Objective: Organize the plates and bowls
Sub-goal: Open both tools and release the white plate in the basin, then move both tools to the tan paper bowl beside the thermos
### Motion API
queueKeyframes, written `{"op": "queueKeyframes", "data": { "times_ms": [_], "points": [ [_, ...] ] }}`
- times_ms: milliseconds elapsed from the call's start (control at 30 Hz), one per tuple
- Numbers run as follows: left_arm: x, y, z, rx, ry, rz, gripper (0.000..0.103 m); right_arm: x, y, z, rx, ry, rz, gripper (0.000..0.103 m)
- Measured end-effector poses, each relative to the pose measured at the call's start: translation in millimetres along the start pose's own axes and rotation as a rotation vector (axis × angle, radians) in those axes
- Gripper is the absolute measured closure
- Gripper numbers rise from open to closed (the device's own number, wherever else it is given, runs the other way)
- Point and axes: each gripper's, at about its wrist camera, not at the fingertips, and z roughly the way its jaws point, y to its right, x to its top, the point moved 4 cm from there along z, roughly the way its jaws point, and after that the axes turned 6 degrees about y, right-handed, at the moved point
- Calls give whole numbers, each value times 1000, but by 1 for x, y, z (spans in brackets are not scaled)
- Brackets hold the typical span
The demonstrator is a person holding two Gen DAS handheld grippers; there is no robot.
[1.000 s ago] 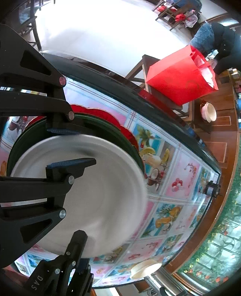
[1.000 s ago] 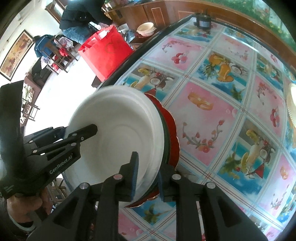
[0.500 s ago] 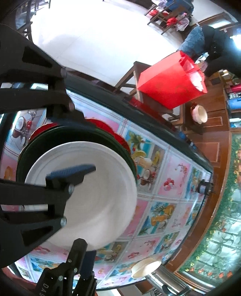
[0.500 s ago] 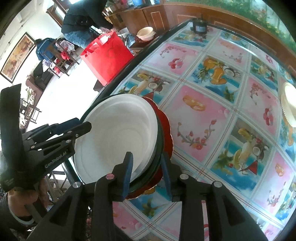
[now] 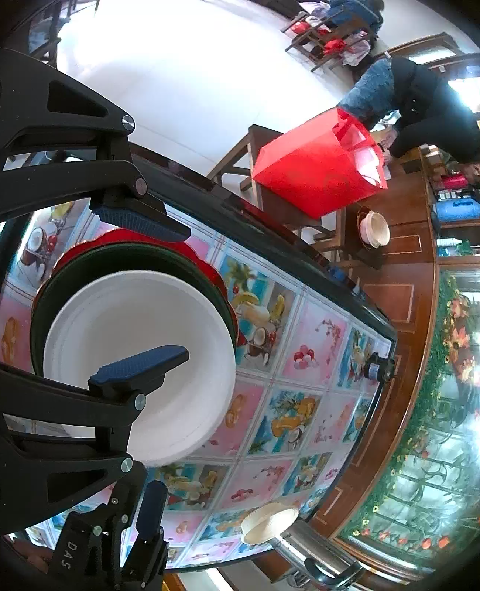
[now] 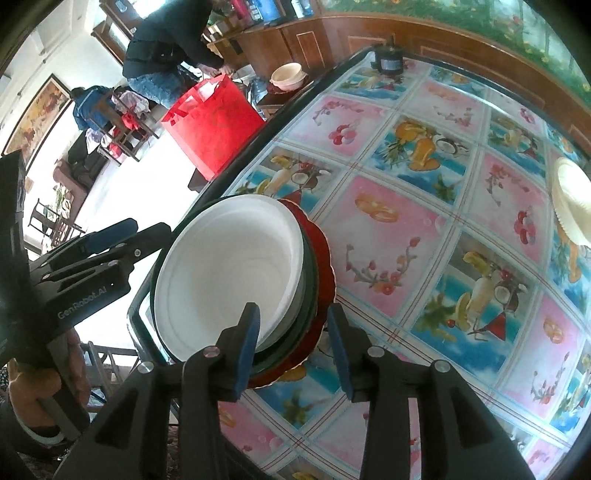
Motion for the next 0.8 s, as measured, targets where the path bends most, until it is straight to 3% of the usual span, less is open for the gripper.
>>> {"op": "queueKeyframes", "data": {
  "times_ms": [400,800],
  "points": [
    [12,37,-5,-44,26,30,44,-6,28,-18,-20,28,60,60],
    [23,100,-2,-103,31,95,44,-11,73,-41,-44,58,125,56]
  ]
}}
